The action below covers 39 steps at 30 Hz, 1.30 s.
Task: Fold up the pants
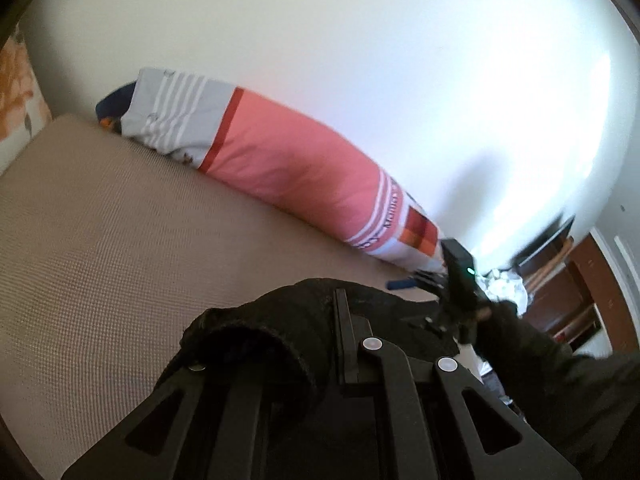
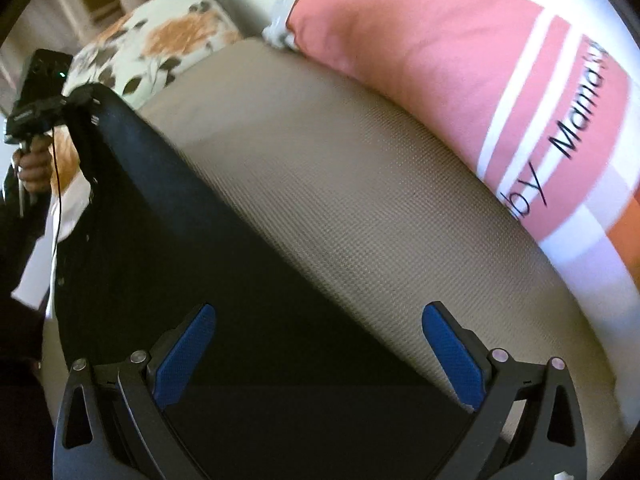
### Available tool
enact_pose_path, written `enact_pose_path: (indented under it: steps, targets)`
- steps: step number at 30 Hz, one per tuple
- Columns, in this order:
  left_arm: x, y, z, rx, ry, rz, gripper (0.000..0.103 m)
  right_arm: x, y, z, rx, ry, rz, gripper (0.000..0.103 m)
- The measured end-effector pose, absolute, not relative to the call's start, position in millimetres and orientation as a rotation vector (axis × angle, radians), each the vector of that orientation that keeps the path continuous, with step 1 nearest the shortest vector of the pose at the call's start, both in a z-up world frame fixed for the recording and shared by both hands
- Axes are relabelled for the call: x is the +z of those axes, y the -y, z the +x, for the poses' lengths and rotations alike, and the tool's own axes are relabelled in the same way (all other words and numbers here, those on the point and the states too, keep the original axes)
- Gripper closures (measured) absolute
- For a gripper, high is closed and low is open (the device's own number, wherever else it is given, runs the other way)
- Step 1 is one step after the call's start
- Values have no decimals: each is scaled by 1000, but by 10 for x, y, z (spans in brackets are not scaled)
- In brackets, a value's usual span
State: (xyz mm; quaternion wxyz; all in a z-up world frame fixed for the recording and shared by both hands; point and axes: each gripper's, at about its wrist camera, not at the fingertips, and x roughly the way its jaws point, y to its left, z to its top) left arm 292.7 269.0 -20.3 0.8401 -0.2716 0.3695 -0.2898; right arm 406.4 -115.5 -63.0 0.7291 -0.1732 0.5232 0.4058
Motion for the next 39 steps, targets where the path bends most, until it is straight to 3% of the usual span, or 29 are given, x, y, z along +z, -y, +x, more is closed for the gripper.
enact_pose_path:
  steps: [2, 6, 10, 13, 15, 17, 21, 30, 39]
  targets:
    - [-175, -2732, 2868, -610, -776, -580, 94, -669, 1205, 4159, 949, -1203, -390, 14]
    - [-147, -2717, 2867, -586, -787, -571, 94, -817, 1314, 4235, 988, -1287, -442, 22]
    - [-121, -2689, 2886, -571, -802, -549, 94, -952, 1402, 4255, 987, -1339, -493, 44]
    - [-116, -2658, 2888, -559, -815, -528, 94, -948, 1462, 4236, 992, -1316, -506, 53]
    - [-119, -2647, 2901, -555, -823, -529, 94, -949, 1469, 4212, 981, -1297, -513, 67]
    - [-126, -2606, 2909, -547, -831, -497, 94, -930, 1486, 4162, 951, -1278, -523, 90]
    - [-134, -2571, 2921, -524, -835, -456, 94, -779, 1437, 3913, 824, -1167, -564, 95]
    - [88, -2606, 2626, -562, -817, -389, 94, -13, 1538, 2795, 534, -921, -534, 95]
    - [235, -2635, 1608, -664, -833, -323, 93, 229, 1769, 1369, 499, -904, -442, 96]
